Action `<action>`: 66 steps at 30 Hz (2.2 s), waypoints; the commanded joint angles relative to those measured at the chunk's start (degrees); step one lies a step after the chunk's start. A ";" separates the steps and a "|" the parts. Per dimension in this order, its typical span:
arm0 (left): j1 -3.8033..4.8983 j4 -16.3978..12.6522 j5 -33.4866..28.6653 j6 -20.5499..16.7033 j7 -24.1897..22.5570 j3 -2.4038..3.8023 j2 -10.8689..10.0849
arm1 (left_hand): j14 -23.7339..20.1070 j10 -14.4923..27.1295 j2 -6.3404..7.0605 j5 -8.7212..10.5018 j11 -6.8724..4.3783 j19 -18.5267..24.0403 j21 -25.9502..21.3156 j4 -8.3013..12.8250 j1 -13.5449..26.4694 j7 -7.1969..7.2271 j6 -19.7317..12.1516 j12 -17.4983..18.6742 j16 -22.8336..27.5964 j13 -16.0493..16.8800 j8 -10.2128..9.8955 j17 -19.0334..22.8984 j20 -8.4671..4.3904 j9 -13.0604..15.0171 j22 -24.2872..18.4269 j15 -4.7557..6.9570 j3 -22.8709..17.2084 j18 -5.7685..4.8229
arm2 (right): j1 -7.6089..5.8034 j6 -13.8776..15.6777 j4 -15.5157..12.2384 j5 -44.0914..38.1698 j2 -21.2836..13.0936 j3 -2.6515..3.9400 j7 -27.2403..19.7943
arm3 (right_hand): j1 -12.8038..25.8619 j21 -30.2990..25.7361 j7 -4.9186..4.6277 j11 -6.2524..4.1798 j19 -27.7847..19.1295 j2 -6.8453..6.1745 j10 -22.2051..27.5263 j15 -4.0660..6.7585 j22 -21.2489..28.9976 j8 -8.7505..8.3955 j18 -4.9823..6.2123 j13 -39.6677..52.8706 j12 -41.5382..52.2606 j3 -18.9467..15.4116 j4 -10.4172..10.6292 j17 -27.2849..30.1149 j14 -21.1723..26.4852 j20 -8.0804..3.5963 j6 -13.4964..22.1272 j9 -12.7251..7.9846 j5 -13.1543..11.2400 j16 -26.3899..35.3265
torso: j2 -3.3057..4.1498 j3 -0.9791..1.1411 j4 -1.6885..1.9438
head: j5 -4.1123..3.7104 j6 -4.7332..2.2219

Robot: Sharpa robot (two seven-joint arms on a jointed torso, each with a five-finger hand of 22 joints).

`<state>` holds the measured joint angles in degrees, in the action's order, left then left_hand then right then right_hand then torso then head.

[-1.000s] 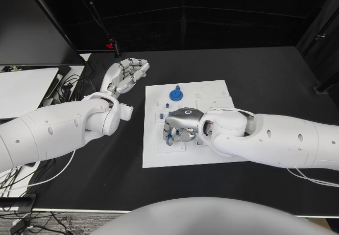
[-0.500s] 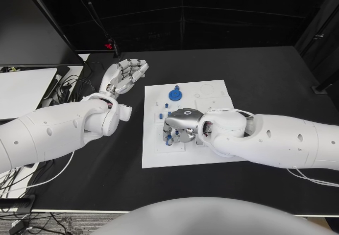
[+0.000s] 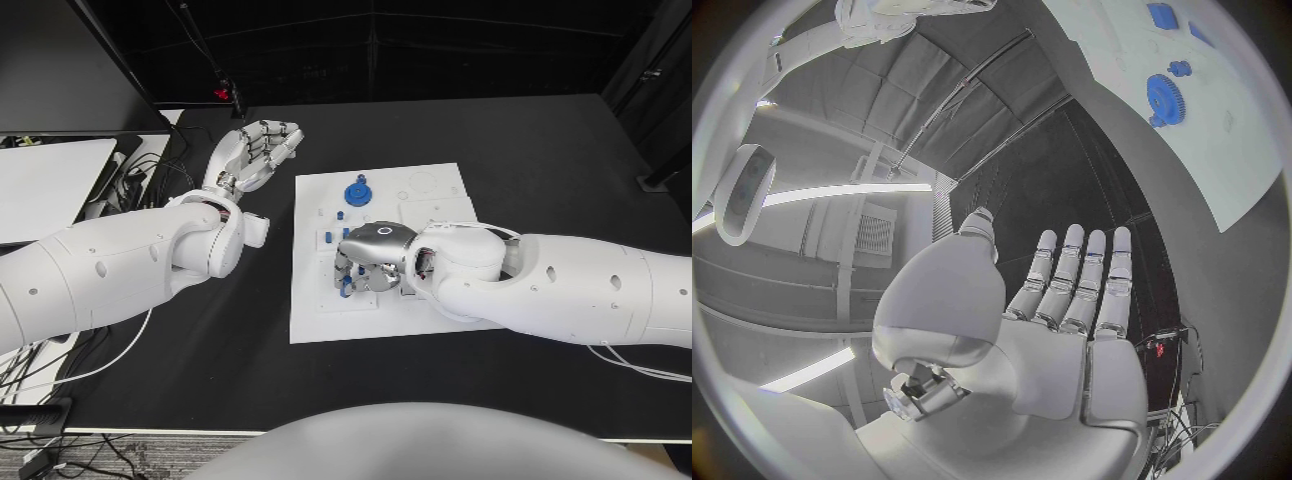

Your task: Assemble the parts on the task board

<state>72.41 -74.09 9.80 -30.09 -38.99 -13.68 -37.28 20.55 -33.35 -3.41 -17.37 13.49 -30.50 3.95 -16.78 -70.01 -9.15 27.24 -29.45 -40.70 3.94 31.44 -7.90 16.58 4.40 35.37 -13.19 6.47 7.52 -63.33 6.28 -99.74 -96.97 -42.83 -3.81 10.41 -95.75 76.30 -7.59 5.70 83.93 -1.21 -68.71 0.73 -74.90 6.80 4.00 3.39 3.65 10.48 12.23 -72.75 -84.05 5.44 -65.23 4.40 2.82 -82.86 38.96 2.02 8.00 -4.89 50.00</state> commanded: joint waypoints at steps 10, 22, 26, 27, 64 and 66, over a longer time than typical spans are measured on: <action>0.07 0.05 -0.08 0.51 -7.55 0.06 0.13 | -0.20 0.51 -0.51 -0.32 -0.06 -0.51 0.29 0.08 -0.15 -6.67 -0.36 -0.39 -0.40 -0.10 0.35 0.18 0.00 -0.09 -0.11 0.13 0.38 -0.56 | -0.07 0.07 0.04 -0.34 -0.06 0.01 0.81 | 0.18 -0.24 -0.28 -1.51 -0.04 0.04 -2.00 -0.40 -8.65 -0.41 -0.52 0.05 0.07 0.45 -0.01 0.03 -3.01 0.23 0.27 -0.11 0.22 0.04 | -0.06 0.00 -0.01 | -0.25 0.00; 0.07 0.02 -0.08 0.50 -7.51 0.06 0.13 | -0.20 0.51 -0.51 -0.32 -0.06 -0.51 0.29 0.08 -0.15 -6.67 -0.36 -0.39 -0.40 -0.10 0.35 0.18 0.00 -0.09 -0.11 0.13 0.38 -0.56 | -0.07 -0.04 0.08 -0.79 -0.22 0.01 1.07 | 0.20 -0.27 -0.30 -1.49 -0.06 0.06 -1.95 -0.42 -8.63 -0.47 -0.51 0.04 0.03 0.51 0.00 0.07 -3.00 0.24 0.31 -0.13 0.22 0.05 | 0.00 0.02 0.04 | -0.20 0.00; 0.07 0.06 -0.08 0.49 -7.47 0.06 0.15 | -0.20 0.51 -0.51 -0.32 -0.06 -0.51 0.29 0.08 -0.15 -6.67 -0.36 -0.39 -0.40 -0.10 0.35 0.18 0.00 -0.09 -0.11 0.13 0.38 -0.56 | -0.07 -0.57 0.13 -0.82 -0.05 0.01 1.08 | 0.24 -0.32 -0.33 -1.46 -0.07 0.04 -1.87 -0.44 -8.61 -0.54 -0.50 0.04 -0.02 0.55 0.01 0.11 -2.99 0.26 0.37 -0.16 0.22 0.07 | -0.03 -0.01 0.00 | -0.10 0.00; 0.07 0.06 -0.08 0.50 -7.47 0.06 0.16 | -0.20 0.51 -0.51 -0.32 -0.06 -0.51 0.29 0.08 -0.15 -6.67 -0.36 -0.39 -0.40 -0.10 0.35 0.18 0.00 -0.09 -0.11 0.13 0.38 -0.56 | -0.07 -0.94 0.10 -0.82 0.10 0.01 1.14 | 0.29 -0.37 -0.37 -1.42 -0.10 -0.01 -1.79 -0.46 -8.59 -0.62 -0.49 0.04 -0.06 0.59 0.03 0.16 -2.98 0.29 0.46 -0.18 0.22 0.09 | -0.03 0.01 0.01 | -0.14 0.00; 0.07 -0.14 -0.08 0.51 -7.43 0.06 -0.02 | -0.21 0.55 -0.56 -0.34 -0.06 -0.49 0.28 0.08 -0.20 -6.68 -0.39 -0.46 -0.46 -0.11 0.41 0.26 0.00 -0.12 -0.14 0.13 0.44 -0.57 | -0.08 -0.35 -0.04 -0.51 1.13 0.00 1.58 | 9.02 -9.62 -0.29 0.01 -3.66 -5.49 6.70 -1.52 -4.05 -3.10 1.51 0.26 0.30 -3.72 2.99 11.96 -0.58 1.37 12.50 -0.62 -0.10 5.95 | -0.02 0.00 -0.01 | -0.02 0.00; 0.07 -0.17 -0.08 0.51 -7.43 0.06 -0.04 | -0.21 0.55 -0.56 -0.34 -0.06 -0.49 0.28 0.08 -0.20 -6.68 -0.39 -0.46 -0.46 -0.11 0.41 0.26 0.00 -0.12 -0.14 0.13 0.44 -0.57 | -0.08 1.41 -0.06 -0.04 0.97 0.00 1.16 | 9.56 -9.92 -0.32 0.01 -3.66 -5.49 7.01 -1.51 -3.84 -3.08 1.54 0.27 0.34 -4.23 3.11 12.37 -0.56 1.33 12.93 -0.59 -0.09 6.22 | -0.01 0.01 0.02 | -0.05 0.00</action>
<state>72.40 -74.14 9.80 -29.97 -38.99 -13.68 -37.29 20.55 -33.15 -3.41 -17.37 13.29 -30.50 3.95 -16.61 -70.01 -9.15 27.24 -29.72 -40.91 3.89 31.63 -7.69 16.58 4.37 35.33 -13.19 6.64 7.52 -63.33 4.28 -99.65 -97.58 -41.78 -3.83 12.84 -86.45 66.66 -7.88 5.67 80.64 -6.67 -62.00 -0.62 -74.90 3.62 4.92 3.57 3.77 6.46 15.43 -60.44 -83.94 6.87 -52.61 3.74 2.98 -76.84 38.95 2.02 7.98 -4.92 50.00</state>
